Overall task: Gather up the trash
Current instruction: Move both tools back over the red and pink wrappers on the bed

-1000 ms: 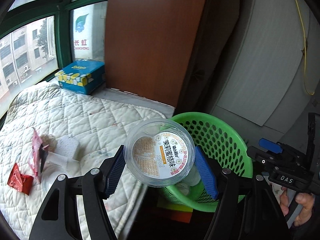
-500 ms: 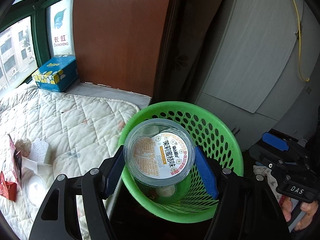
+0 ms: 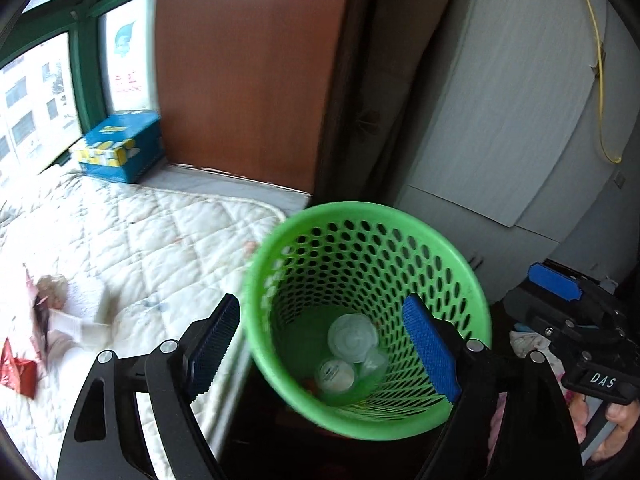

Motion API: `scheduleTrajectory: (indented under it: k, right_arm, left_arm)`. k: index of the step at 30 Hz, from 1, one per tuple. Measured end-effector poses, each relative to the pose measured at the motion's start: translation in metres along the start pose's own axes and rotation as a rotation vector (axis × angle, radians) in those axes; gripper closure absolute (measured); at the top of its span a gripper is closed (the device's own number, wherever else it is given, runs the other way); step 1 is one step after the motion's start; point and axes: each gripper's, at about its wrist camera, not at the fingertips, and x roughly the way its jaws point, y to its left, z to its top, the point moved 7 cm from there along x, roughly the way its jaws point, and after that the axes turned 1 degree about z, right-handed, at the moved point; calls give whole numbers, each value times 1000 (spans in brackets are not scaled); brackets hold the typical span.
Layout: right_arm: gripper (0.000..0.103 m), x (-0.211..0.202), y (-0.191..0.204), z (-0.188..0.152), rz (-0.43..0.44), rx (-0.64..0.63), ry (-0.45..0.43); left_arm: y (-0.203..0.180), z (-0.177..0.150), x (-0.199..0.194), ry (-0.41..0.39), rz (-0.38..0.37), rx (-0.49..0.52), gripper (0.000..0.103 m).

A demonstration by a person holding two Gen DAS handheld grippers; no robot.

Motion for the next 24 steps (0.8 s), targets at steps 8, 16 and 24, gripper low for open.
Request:
scheduleTrajectory:
  k: [8, 16, 24]
  right_arm:
    - [22, 16, 42, 5, 71, -66, 12]
    - [21, 34, 94, 5, 154, -133, 42]
    - [21, 52, 149, 4, 231, -187, 72]
  left_arm:
    - [58, -11, -27, -38, 110, -60, 23]
    - [144, -33, -55, -56, 243, -178, 25]
    - [250, -65, -87, -59, 398, -350, 29]
